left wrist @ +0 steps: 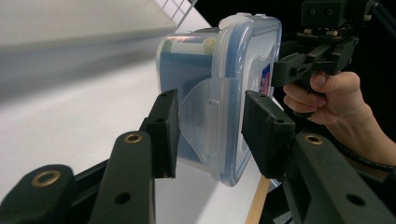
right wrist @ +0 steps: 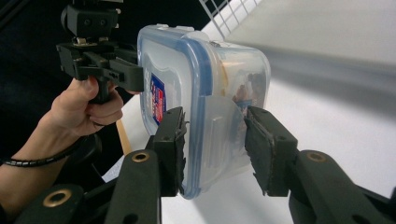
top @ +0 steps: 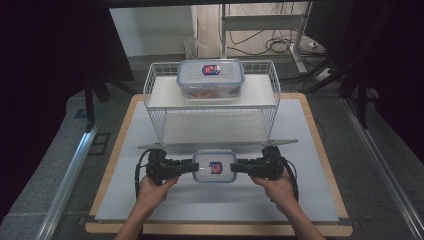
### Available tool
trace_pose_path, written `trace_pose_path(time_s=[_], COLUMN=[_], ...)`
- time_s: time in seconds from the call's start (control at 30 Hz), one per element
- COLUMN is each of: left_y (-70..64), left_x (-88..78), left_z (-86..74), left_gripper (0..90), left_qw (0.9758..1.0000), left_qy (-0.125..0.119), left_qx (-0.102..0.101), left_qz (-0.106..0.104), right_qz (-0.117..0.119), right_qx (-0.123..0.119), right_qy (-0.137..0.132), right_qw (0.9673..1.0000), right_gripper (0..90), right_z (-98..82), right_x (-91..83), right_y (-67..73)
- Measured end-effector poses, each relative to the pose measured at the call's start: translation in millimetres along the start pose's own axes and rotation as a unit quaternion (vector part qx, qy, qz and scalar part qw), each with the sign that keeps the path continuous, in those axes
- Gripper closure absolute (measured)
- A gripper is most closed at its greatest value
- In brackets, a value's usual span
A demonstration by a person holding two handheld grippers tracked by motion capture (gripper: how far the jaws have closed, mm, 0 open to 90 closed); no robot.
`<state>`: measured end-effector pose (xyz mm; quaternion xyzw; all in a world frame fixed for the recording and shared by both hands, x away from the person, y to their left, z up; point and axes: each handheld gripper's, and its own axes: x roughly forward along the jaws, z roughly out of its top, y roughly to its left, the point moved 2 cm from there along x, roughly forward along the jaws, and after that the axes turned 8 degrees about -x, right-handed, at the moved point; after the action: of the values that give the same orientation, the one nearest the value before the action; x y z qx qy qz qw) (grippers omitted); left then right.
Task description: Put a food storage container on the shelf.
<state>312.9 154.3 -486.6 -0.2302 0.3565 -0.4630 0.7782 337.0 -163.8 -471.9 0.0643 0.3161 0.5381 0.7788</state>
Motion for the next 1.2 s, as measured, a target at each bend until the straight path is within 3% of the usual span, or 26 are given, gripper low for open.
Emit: trace_pose_path(time_s=[0.13,0.53,1.2], left_y=[-5.8,-30.5,-62.3], left_x=[-5.1,-19.1,-38.9], left_z=[13.2,64.1,147.6], left_gripper=[57.4,57.0,56.9], left_qw=[0.9999,0.9987,0.9968], left_qy=[-0.010,-0.026,-0.048], left_qx=[0.004,0.042,0.060], left_qz=[0.001,0.011,0.024], right_qz=[-0.003,-0.006,-0.006], right_qx=[-0.005,-0.020,-0.024], right_qy=[-0.006,-0.030,-0.079], right_qw=[1.0000,0.9993,0.9965], right_gripper=[58.2,58.2,58.0], right_z=[16.0,66.9,149.4], right_x=[-2.3,-14.8,-32.2], right_y=[2.4,8.4,10.4])
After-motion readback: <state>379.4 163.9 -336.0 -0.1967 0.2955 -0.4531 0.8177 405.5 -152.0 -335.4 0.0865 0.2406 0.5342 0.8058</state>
